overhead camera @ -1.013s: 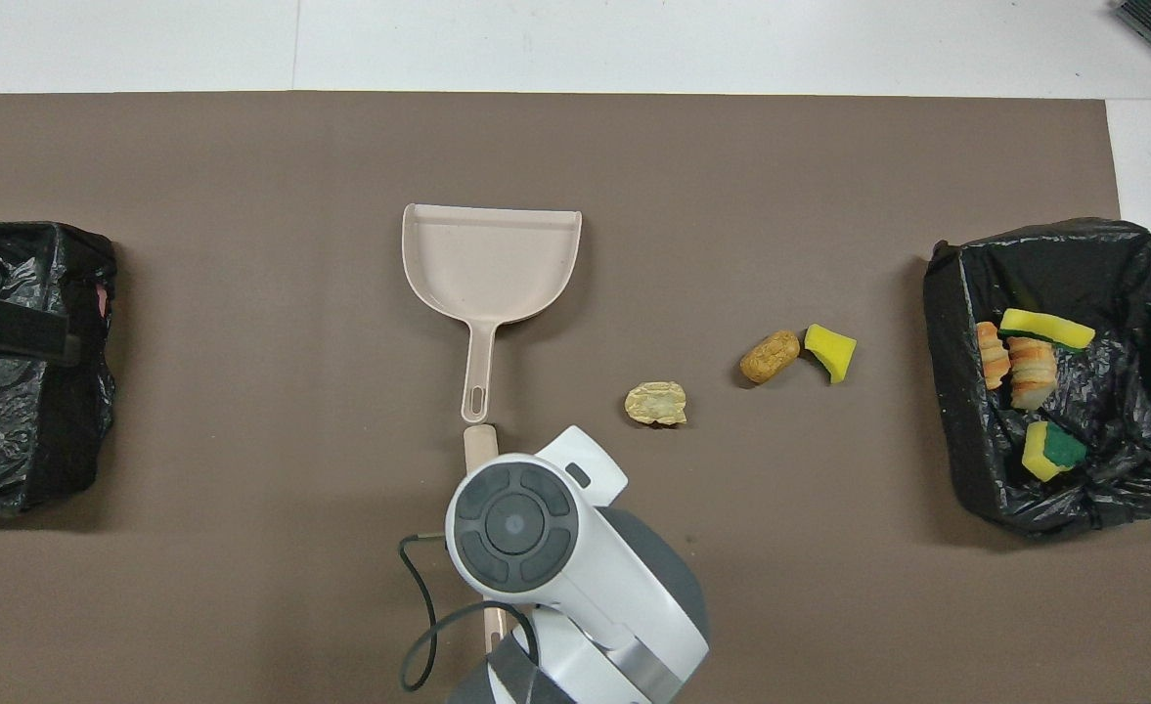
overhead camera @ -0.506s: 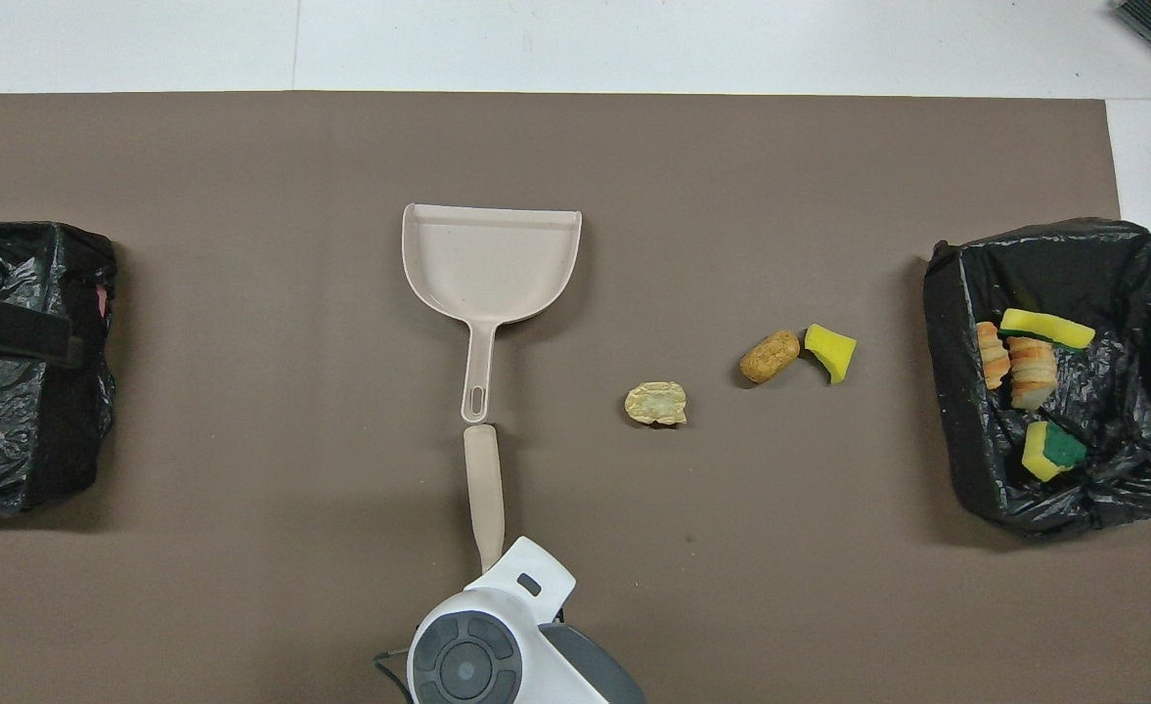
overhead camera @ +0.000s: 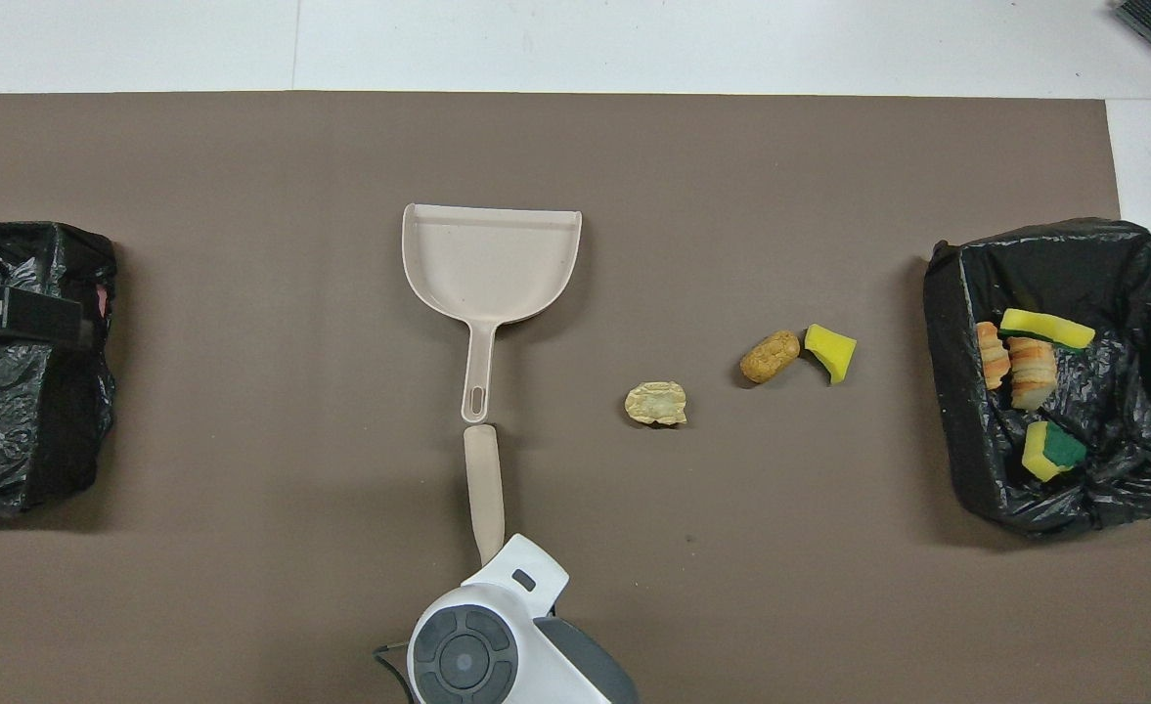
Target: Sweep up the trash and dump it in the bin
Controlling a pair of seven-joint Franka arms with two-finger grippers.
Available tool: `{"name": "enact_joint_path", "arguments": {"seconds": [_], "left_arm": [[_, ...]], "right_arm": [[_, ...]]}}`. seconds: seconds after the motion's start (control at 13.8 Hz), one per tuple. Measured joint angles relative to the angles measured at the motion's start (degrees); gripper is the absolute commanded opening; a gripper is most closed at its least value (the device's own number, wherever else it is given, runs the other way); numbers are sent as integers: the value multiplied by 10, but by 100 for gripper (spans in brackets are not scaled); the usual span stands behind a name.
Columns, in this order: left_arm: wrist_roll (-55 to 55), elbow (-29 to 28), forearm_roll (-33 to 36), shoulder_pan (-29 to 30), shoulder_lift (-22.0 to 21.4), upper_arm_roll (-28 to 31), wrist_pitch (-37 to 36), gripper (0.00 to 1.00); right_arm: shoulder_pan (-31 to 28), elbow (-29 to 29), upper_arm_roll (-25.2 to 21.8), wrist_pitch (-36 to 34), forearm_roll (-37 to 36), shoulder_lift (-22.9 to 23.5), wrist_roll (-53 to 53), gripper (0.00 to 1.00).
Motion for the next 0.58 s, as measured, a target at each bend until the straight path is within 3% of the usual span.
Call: {"name": "enact_joint_path", "arguments": {"seconds": [0.36, 0.58], "left_arm": [[2, -9, 0, 0, 0, -2, 36, 100], [2, -15, 0, 0, 5, -3, 75, 100]], "right_arm": [[-2, 1, -4, 0, 0, -2, 26, 0], [-18, 2, -5, -29, 0, -36, 90, 0]]}}
